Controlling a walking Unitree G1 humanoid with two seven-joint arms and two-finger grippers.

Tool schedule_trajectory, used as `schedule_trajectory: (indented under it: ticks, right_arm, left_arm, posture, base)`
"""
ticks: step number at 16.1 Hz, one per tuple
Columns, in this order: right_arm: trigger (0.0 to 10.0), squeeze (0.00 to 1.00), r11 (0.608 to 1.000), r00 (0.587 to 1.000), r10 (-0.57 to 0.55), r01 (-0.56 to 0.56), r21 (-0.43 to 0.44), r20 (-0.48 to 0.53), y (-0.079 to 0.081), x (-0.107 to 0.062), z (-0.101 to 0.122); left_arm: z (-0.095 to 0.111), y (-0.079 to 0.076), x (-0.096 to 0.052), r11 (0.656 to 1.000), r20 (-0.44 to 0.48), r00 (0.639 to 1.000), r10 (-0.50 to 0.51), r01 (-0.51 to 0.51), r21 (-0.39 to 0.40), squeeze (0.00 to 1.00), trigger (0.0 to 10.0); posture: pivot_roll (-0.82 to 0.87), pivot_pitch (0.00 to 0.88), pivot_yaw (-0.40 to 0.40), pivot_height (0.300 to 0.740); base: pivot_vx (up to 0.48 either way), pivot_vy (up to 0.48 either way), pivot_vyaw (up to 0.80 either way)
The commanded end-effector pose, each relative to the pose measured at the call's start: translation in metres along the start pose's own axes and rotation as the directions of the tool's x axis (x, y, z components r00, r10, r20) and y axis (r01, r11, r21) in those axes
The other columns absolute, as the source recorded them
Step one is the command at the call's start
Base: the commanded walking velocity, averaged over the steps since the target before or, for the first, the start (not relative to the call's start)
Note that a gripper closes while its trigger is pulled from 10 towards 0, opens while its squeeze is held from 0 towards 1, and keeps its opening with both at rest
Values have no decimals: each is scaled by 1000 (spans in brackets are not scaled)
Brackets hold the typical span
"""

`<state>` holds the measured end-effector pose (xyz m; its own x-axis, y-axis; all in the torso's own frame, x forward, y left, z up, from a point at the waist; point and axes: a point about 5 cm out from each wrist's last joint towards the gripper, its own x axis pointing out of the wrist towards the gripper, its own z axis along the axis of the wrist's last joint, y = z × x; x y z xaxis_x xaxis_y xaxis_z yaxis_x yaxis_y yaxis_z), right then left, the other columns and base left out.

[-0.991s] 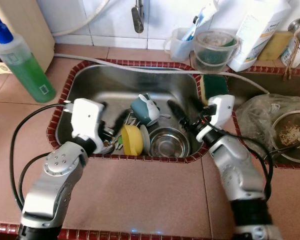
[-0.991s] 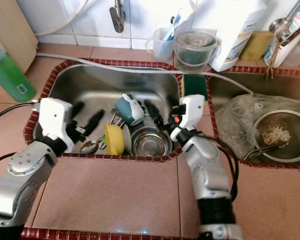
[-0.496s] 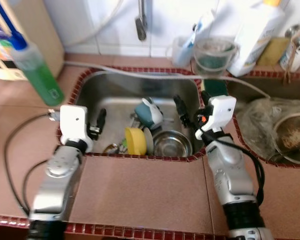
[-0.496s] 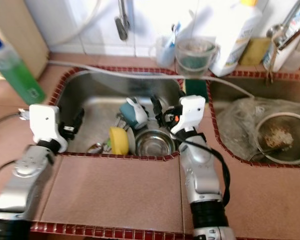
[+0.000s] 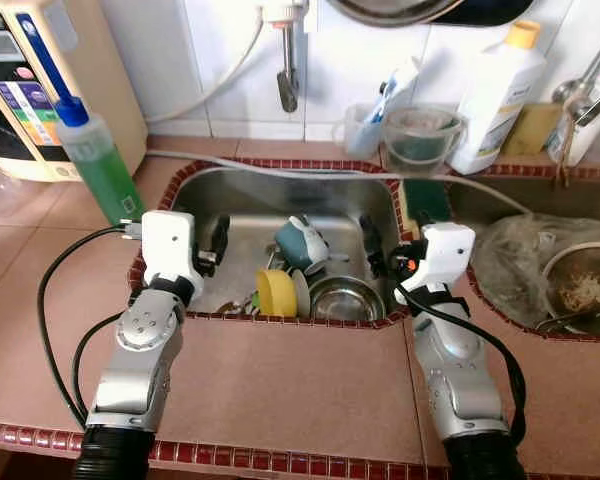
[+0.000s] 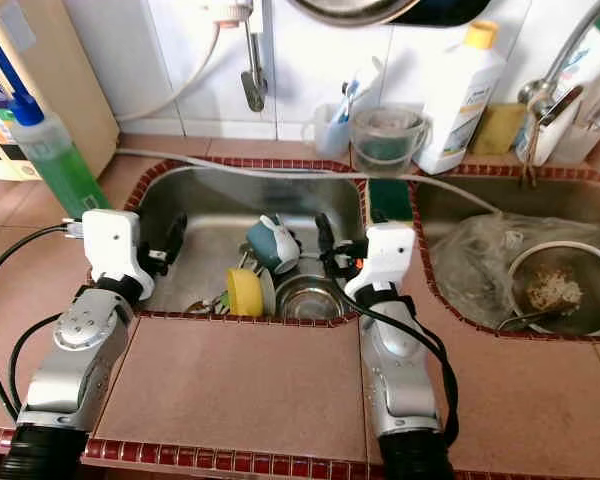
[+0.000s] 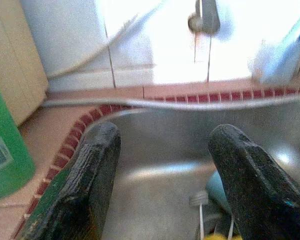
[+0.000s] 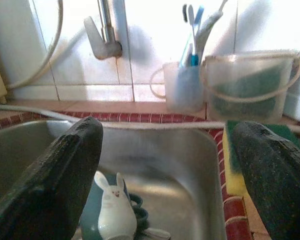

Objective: Kitchen organization

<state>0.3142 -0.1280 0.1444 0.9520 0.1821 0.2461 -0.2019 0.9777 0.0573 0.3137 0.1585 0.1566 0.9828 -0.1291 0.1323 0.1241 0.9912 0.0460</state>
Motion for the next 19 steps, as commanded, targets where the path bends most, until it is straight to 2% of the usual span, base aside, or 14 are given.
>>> schedule_trajectory:
  ticks: [1, 5, 11, 19]
  right_arm:
    - [10000, 0, 1000, 999, -20, 20, -8, 28, -4, -2, 4]
    - [10000, 0, 998, 998, -45, 46, -32, 31, -11, -10, 2]
    - [10000, 0, 998, 1000, -16, 16, -54, -7, -9, -12, -6]
    - [10000, 0, 998, 1000, 9, -10, -67, -27, -9, -12, -10]
  left_arm:
    - [0, 1, -1, 1000, 12, 1000, 0, 0, -6, 0, 10000]
    - [-6, -9, -11, 1000, 30, 999, -28, 29, -5, 0, 10000]
    - [-8, -7, -14, 1000, 31, 1000, 2, -2, -10, 0, 10000]
    - [-9, -7, -14, 1000, 23, 1000, -5, 5, -7, 0, 10000]
  posture:
    - [-156, 43, 55, 740]
    - [-157, 31, 46, 740]
    - [-130, 18, 19, 740]
    - [-136, 0, 15, 740]
  base:
    - [0, 0, 0]
    - [0, 0, 0]
    - [0, 0, 0]
    - [-257, 0, 0]
